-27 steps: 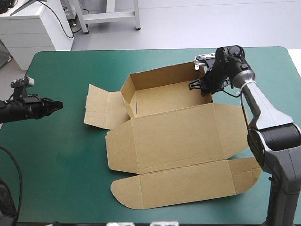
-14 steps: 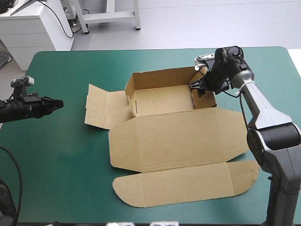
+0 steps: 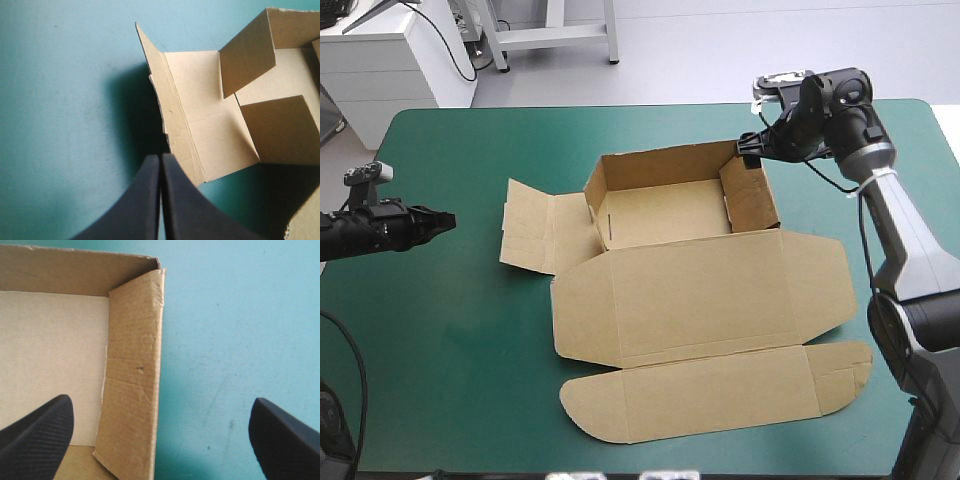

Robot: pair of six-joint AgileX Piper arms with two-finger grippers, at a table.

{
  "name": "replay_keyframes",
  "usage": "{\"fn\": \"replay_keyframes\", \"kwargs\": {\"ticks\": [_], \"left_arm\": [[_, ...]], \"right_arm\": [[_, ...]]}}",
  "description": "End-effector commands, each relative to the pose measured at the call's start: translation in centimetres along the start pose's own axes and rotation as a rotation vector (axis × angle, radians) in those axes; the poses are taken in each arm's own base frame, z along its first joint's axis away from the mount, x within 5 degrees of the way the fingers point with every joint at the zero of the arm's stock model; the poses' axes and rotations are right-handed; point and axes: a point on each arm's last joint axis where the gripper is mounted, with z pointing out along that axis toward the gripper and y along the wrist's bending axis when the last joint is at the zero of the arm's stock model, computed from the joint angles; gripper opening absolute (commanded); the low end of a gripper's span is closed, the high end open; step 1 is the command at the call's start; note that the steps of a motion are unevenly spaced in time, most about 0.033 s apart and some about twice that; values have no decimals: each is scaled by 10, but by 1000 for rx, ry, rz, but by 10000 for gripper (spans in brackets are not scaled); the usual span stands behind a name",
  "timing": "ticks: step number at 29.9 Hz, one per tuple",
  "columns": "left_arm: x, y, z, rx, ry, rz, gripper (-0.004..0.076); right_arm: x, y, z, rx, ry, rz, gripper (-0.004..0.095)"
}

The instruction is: Fold the box

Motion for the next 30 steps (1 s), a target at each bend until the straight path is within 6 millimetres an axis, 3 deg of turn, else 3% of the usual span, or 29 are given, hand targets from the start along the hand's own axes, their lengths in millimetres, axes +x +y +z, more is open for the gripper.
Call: {"fn": "replay_keyframes", "kwargs": {"ticks": [1,9,13,21,26,30], "left_arm": [[-11,-13,-11,33,-74,-2,-8],[-10,-14,-11,44,-68,-3,-8],[-9,-14,-11,37,-60,3,-8],[-8,-13,-11,29,-51,14,-8],[-8,-13,-11,29,-51,14,-8],[-8,-12,-11,23,-46,18,-8]], "right_arm": [[-2,-3,-45,4,-102,2,876],[-2,1,-37,-40,-83,8,876],[4,0,-16,-20,-19,2,876],[23,1,44,-16,164,-33,876],[25,3,58,-35,195,-26,871],[26,2,62,-27,203,-37,710]]}}
